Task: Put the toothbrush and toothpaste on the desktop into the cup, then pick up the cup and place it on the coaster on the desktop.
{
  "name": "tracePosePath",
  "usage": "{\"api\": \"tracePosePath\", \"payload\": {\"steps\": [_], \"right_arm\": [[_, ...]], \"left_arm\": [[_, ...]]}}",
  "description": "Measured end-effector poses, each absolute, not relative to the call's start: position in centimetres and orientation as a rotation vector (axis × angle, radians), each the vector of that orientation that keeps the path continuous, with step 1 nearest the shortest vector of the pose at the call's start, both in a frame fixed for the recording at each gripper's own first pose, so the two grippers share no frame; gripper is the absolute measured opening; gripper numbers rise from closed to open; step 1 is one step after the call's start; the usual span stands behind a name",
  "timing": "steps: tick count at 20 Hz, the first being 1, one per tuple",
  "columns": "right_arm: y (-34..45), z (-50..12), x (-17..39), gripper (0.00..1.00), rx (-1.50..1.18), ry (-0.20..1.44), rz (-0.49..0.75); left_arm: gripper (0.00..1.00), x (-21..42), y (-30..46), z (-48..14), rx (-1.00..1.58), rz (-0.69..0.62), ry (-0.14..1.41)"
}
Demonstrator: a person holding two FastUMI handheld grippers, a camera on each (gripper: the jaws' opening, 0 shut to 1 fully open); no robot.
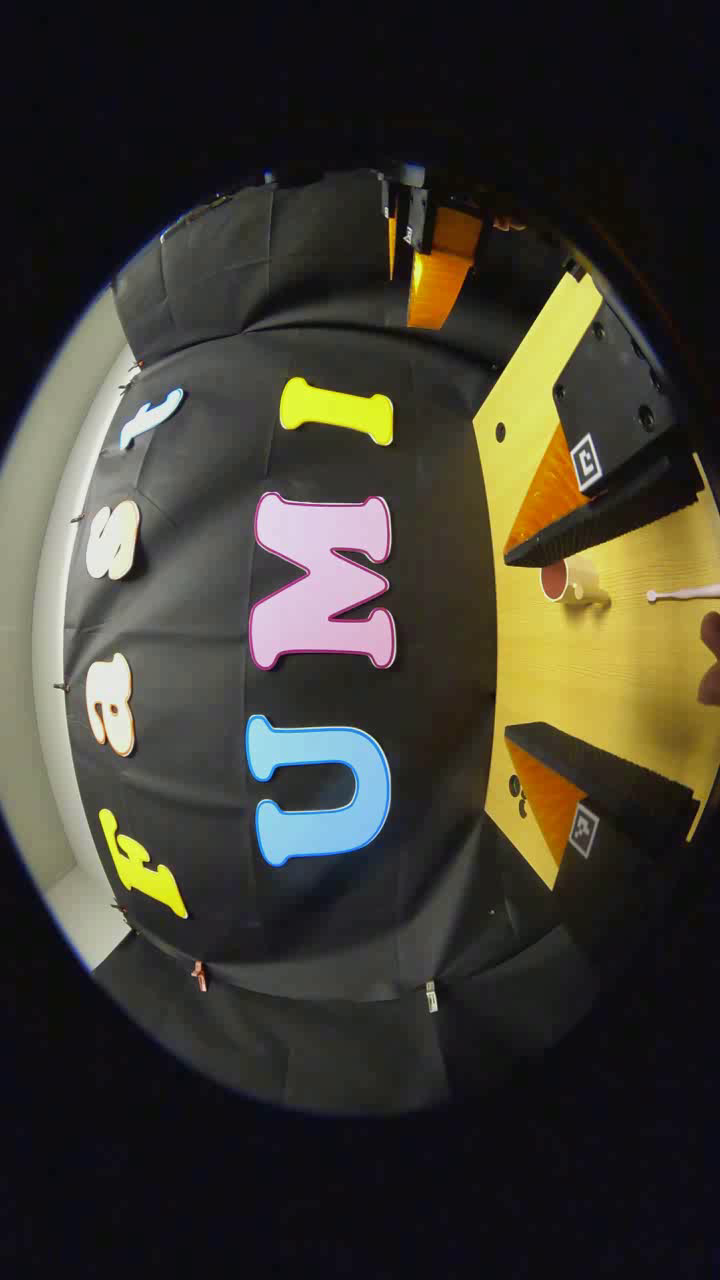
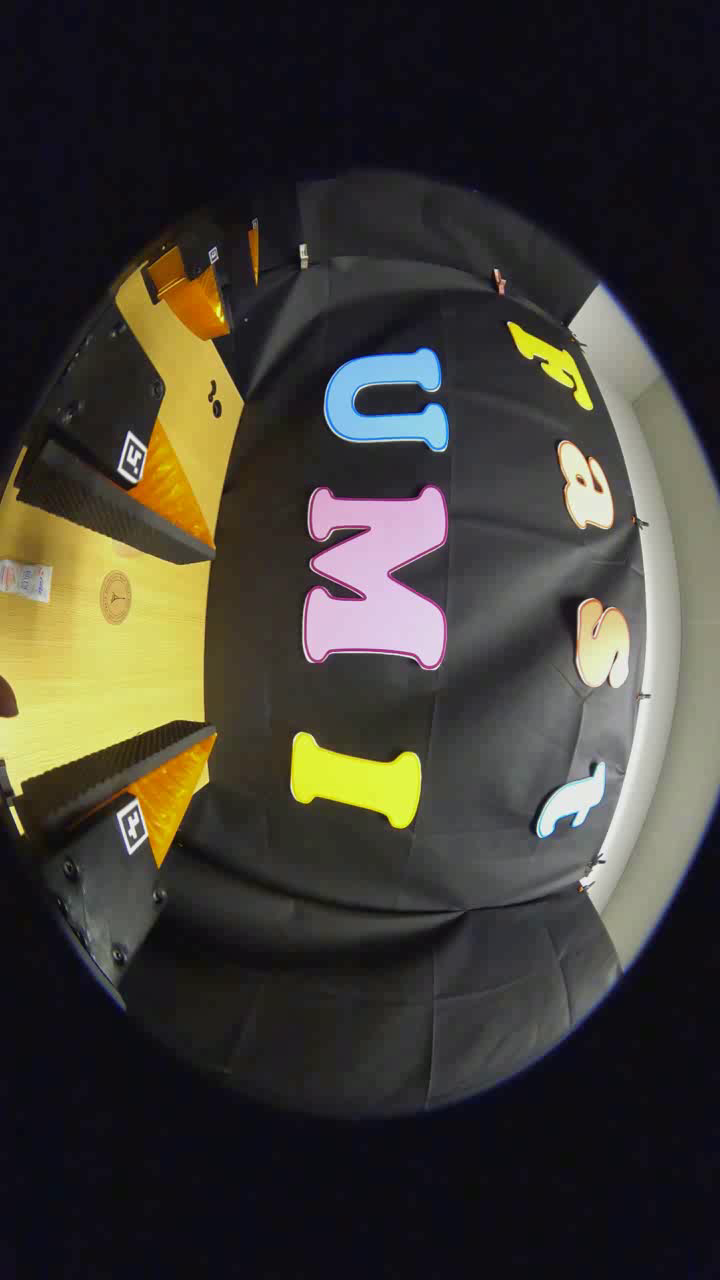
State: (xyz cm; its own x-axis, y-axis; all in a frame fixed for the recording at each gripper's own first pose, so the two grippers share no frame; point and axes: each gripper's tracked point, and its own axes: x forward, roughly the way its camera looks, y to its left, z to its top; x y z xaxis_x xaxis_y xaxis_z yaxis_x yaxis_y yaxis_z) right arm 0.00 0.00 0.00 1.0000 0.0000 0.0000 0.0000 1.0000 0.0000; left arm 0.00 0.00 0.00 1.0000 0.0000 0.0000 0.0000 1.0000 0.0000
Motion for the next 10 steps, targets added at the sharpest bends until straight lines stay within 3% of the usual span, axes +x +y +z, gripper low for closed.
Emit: {"api": "tracePosePath", "payload": {"steps": [10], "right_arm": [[0.98, -0.59, 0.26, 0.96, -0.008, 0.022, 0.017]], "left_arm": [[0.97, 0.29, 0.44, -0.5, 0.002, 0.001, 0.01]]}}
